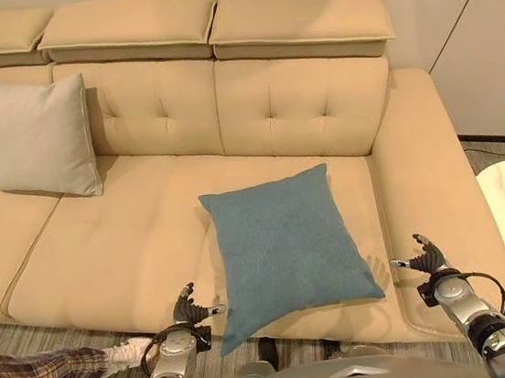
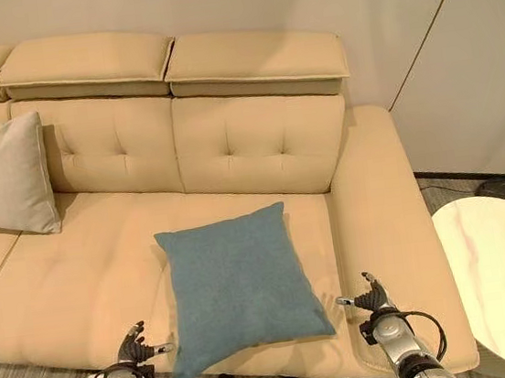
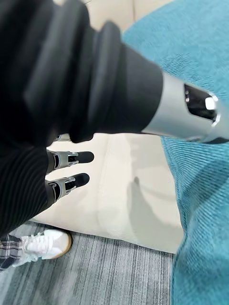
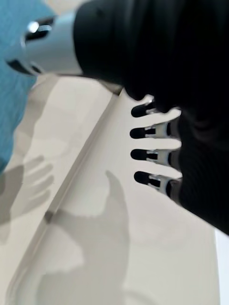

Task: Pick up all the scattered cushions and arrange them neatly on the sofa.

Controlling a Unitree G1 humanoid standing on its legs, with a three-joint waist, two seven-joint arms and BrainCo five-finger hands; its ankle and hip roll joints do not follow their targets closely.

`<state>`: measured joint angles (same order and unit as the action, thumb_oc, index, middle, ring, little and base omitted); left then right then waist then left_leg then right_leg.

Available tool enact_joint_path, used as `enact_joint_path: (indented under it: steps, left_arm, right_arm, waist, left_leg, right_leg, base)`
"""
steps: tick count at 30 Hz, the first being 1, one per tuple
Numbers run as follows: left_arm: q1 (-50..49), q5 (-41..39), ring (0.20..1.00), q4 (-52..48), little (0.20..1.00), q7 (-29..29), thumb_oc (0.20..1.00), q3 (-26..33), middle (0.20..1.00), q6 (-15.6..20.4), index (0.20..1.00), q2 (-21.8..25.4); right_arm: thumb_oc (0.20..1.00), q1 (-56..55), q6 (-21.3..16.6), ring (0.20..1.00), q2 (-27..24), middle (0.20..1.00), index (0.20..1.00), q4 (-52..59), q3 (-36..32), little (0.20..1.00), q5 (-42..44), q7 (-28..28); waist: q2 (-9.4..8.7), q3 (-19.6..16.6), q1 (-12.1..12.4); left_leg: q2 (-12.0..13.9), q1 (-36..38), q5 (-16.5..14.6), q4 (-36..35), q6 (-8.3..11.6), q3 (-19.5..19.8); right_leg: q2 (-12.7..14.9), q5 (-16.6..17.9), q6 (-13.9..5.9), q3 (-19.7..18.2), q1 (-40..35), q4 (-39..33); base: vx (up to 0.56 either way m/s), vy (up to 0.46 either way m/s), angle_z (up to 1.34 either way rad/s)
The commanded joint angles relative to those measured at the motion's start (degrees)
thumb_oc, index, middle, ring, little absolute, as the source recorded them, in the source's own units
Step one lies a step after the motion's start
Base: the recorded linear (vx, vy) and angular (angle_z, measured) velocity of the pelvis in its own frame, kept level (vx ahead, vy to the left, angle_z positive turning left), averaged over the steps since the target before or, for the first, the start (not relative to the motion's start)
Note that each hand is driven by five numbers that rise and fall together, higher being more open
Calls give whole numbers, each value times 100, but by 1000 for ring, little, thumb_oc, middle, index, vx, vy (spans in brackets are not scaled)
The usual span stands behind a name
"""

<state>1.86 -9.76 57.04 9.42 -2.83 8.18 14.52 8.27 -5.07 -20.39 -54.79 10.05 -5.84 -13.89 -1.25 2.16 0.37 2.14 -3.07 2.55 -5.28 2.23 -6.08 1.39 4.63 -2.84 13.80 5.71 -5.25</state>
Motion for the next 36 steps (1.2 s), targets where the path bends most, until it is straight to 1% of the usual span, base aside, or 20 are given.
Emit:
enact_joint_path:
  steps: [1, 4, 7, 12, 15, 19, 25, 30, 36]
  left_arm:
    - [150, -467, 1000, -25, 1000, 246, 1000, -135, 1000, 322, 1000, 117]
    - [397, -903, 1000, -313, 1000, 351, 1000, -235, 1000, 419, 1000, -4]
    - [620, -1100, 1000, -446, 1000, 432, 1000, -408, 1000, 486, 1000, -52]
    - [887, -1345, 1000, -497, 1000, 538, 1000, -535, 1000, 574, 1000, -120]
    - [1191, -1563, 1000, -544, 1000, 603, 1000, -691, 1000, 659, 1000, -173]
    - [1439, -1614, 1000, -590, 1000, 601, 1000, -882, 1000, 667, 1000, -184]
    - [1721, -1704, 1000, -582, 1000, 560, 1000, -1098, 1000, 694, 1000, -198]
    - [2199, -1870, 1000, -553, 1000, 522, 1000, -1262, 1000, 745, 1000, -127]
    - [2680, -2125, 1000, -690, 1000, 492, 1000, -1421, 1000, 832, 1000, -121]
  right_arm:
    - [1000, 139, -137, 1000, 23, 1000, 1000, 31, 242, 1000, 104, -206]
    - [1000, 445, -125, 1000, 99, 1000, 1000, 237, 389, 1000, 212, -307]
    - [1000, 765, -120, 1000, 139, 1000, 1000, 348, 551, 1000, 294, -400]
    - [1000, 1152, -122, 1000, 160, 1000, 1000, 518, 661, 1000, 423, -556]
    - [1000, 1437, -151, 1000, 181, 1000, 1000, 522, 665, 1000, 666, -684]
    - [1000, 1652, -232, 1000, 250, 1000, 1000, 369, 575, 1000, 1155, -707]
    - [1000, 1876, -320, 1000, 364, 1000, 1000, 162, 651, 1000, 1685, -552]
    - [1000, 2288, -467, 1000, 409, 1000, 1000, 36, 707, 1000, 2439, -332]
    - [1000, 2844, -510, 1000, 324, 1000, 1000, -80, 909, 1000, 2620, -275]
  waist:
    - [-257, -242, 81]
    - [-271, -126, 84]
    - [-281, -82, 71]
    - [-314, -57, 64]
    - [-369, -12, 43]
    - [-384, 33, 23]
    - [-393, 122, 18]
    - [-330, 271, 40]
    - [-272, 363, 102]
  left_leg:
    - [180, -256, -48, 28, 477, -311]
    - [184, -564, 48, 28, 489, -257]
    - [193, -920, 167, 28, 513, -226]
    - [185, -1269, 271, 28, 555, -190]
    - [167, -1512, 340, 28, 576, -148]
    - [150, -1688, 376, 28, 592, -116]
    - [115, -1883, 416, 28, 602, -74]
    - [92, -2293, 528, 28, 641, -50]
    - [89, -2727, 626, 28, 658, -6]
  right_leg:
    - [628, -40, -968, 235, 180, 25]
    - [630, 42, -956, 207, 479, 25]
    - [626, 139, -944, 195, 832, 25]
    - [593, 247, -935, 177, 1193, 25]
    - [576, 318, -944, 130, 1443, 25]
    - [599, 373, -961, 91, 1635, 25]
    - [619, 436, -980, 50, 1852, 25]
    - [654, 543, -1005, 35, 2294, 25]
    - [691, 624, -1041, 31, 2730, 25]
  base:
    - [-13, -4, 11]
    - [-49, -8, 10]
    - [-43, -1, 10]
    - [-3, 4, 3]
    - [0, 0, 0]
    - [0, 0, 0]
    - [-7, -2, 0]
    - [-44, -2, 0]
    - [-29, -2, 2]
